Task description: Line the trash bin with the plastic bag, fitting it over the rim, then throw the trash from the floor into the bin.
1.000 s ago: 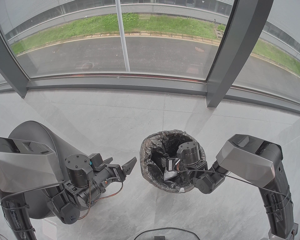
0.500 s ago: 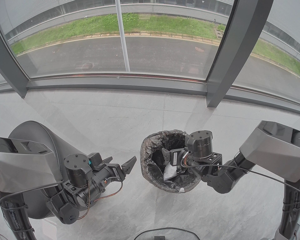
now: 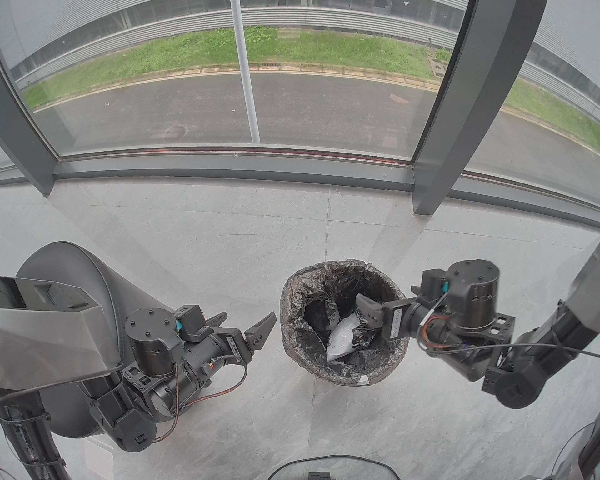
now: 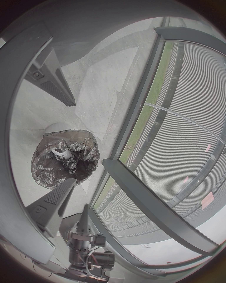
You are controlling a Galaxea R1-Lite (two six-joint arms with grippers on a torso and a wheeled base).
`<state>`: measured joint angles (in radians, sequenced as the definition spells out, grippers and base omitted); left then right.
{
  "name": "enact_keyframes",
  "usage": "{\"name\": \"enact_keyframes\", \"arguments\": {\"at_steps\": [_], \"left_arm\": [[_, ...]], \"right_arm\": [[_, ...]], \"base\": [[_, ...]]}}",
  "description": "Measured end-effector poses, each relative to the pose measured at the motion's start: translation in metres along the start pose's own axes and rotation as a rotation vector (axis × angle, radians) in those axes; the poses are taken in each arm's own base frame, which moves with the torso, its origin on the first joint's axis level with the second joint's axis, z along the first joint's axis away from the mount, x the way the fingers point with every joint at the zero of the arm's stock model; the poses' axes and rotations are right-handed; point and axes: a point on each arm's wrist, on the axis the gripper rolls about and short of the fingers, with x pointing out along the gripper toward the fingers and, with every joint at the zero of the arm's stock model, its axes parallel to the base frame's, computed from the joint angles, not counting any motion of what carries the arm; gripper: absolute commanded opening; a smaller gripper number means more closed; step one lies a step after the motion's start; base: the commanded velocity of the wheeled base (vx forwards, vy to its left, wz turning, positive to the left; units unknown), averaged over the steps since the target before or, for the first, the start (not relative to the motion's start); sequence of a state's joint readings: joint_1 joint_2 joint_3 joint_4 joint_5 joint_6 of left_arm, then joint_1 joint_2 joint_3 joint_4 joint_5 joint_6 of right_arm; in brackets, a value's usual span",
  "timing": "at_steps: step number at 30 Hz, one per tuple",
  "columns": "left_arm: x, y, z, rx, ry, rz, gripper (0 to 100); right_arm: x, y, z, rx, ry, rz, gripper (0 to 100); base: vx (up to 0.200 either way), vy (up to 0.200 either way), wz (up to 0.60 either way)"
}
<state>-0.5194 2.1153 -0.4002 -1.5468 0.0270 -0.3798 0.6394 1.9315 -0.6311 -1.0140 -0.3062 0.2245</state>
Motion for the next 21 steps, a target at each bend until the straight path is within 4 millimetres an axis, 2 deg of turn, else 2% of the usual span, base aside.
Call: {"name": "enact_keyframes", "arguments": {"at_steps": [5, 11, 15, 21], "left_arm": [[-0.01, -0.009, 0.01, 0.047, -0.029, -0.026, 100], [-0.04, -0.019, 0.04, 0.124, -0.115, -0.054, 100], [-0.065, -0.019, 0.057, 0.213, -0.148, -0.039, 100], [-0.119, -0.021, 0.079, 0.269, -0.204, -0.032, 100]], "right_arm": [[-0.024, -0.021, 0.025, -0.012, -0.059, -0.045, 100], [-0.053, -0.043, 0.048, -0.033, -0.124, -0.111, 100], [-0.07, -0.052, 0.059, -0.042, -0.174, -0.163, 100], [-0.099, -0.059, 0.075, -0.066, -0.252, -0.223, 100]], "base": [[0.0, 0.0, 0.0], [0.0, 0.0, 0.0], [0.0, 0.0, 0.0], [0.0, 0.0, 0.0]]}}
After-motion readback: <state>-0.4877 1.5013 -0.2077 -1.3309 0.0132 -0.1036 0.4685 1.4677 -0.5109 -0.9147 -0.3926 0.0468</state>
